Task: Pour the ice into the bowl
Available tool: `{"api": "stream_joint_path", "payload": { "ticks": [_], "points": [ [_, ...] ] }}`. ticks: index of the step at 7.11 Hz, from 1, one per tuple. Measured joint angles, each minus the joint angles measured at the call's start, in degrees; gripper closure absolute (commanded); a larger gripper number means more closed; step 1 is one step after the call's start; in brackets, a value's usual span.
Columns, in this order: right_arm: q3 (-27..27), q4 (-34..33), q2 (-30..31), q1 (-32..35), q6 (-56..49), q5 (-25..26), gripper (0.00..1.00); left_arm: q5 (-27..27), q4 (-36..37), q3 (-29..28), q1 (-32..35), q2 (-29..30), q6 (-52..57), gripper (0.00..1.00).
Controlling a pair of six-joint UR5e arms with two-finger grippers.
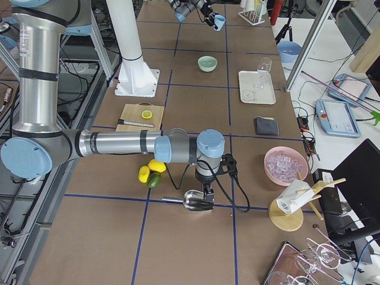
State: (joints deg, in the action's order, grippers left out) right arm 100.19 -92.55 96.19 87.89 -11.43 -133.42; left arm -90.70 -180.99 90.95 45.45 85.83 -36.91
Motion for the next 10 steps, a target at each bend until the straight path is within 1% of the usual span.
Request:
{"api": "stream_joint_path", "payload": {
  "ticks": [1, 2, 3, 4, 5, 6, 7, 8, 10],
  "points": [
    [0.0, 0.0, 0.0, 0.0, 0.0, 0.0, 0.0, -0.7, 0.3, 0.0, 0.6, 0.2, 1.0, 1.0],
    [0.0, 0.0, 0.0, 0.0, 0.0, 0.0, 0.0, -0.9, 0.8, -0.1, 0.9, 0.3, 2.7, 0.86],
    [0.0, 0.0, 0.0, 0.0, 0.0, 0.0, 0.0, -1.0, 1.3, -0.1, 1.1, 0.4, 3.9, 0.88],
    [0.0, 0.0, 0.0, 0.0, 0.0, 0.0, 0.0, -1.0, 1.6, -0.1, 1.4, 0.5, 4.8, 1.0],
    [0.0, 0.0, 0.0, 0.0, 0.0, 0.0, 0.0, -0.8, 1.8, -0.2, 1.6, 0.7, 5.4, 1.0],
    [-0.1, 0.0, 0.0, 0.0, 0.0, 0.1, 0.0, 1.2, 2.2, -0.3, 1.7, 0.9, 5.6, 1.0],
    [-0.1, 0.0, 0.1, 0.0, -0.1, 0.1, 0.0, 6.0, 4.2, -0.2, 1.2, 1.4, 5.8, 1.0],
    [-0.1, 0.0, 0.2, 0.0, -0.1, 0.1, 0.0, 13.1, 7.8, 0.1, -1.2, 2.5, 6.3, 1.0],
    [0.0, 0.0, 0.3, 0.0, 0.0, 0.1, 0.0, 28.3, 15.2, 1.3, -9.7, 4.3, 10.9, 1.0]
  ]
}}
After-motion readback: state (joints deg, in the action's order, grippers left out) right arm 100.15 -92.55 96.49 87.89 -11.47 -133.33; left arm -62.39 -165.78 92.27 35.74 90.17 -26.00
